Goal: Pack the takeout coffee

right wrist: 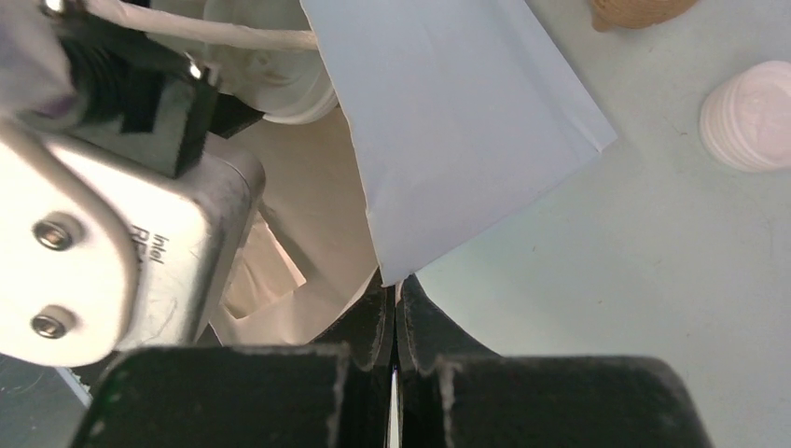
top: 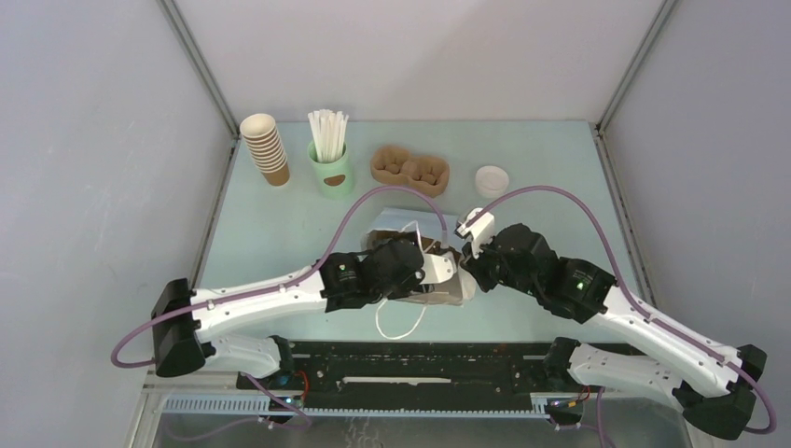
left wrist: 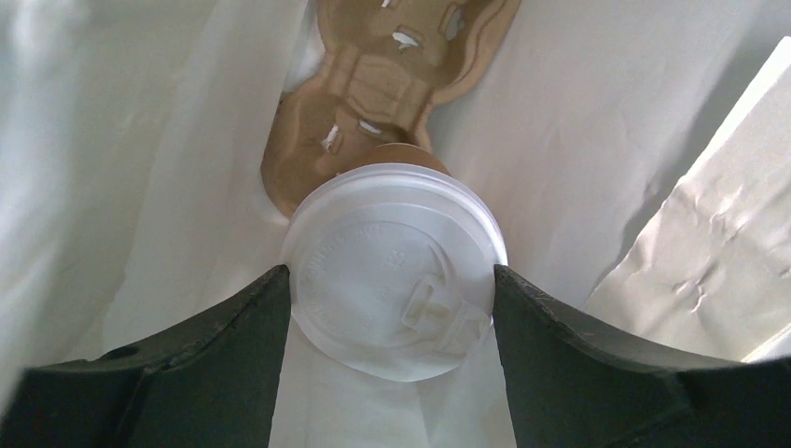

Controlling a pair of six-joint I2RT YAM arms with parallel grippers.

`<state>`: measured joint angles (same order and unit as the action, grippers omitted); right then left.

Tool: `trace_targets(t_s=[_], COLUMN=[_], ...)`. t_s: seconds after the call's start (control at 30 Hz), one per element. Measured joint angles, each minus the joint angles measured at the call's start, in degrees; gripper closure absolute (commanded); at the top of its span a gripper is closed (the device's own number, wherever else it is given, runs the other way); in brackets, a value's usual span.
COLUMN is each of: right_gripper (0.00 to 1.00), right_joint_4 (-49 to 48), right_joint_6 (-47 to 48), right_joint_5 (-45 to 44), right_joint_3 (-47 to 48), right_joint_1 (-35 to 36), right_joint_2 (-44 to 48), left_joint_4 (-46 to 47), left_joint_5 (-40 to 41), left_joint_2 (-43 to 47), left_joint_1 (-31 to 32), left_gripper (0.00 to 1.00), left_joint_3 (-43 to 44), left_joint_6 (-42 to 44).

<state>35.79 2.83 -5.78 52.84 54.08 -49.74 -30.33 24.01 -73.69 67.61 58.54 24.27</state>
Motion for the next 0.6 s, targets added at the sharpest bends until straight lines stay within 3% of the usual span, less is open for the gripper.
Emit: trace_targets(t_s=[0.17,0.3,0.47,0.6], right_gripper=[1.00,0.85,0.74,0.72], right_joint_4=[-0.5,-1.8,-3.1,-3.1], right_joint_6=[0.1,-1.9,-9.7,-17.4], right_joint_5=[-1.9,-3.9,-9.0,-15.6], right_joint_3=[-0.8,-1.7,-2.3,-2.6], right_joint_1=[0.8,1.0,1.2,3.1], right_joint_2=[-0.2,0.2,1.6,1.5], left_joint_4=[0.1,1.6,3.8,5.1], left_joint_5=[2.1,3.2,3.5,3.5], left_joint_2=[0.5,-0.5,-2.3,-2.4], left_joint_1=[0.0,-0.1,-0.2,-0.2], left_gripper=[0.53,0.54,0.55,0.55], left_joint_3=[0.0,0.0,0.0,0.0], left_joint_6=[-1.4,-2.5,-4.3,-5.4])
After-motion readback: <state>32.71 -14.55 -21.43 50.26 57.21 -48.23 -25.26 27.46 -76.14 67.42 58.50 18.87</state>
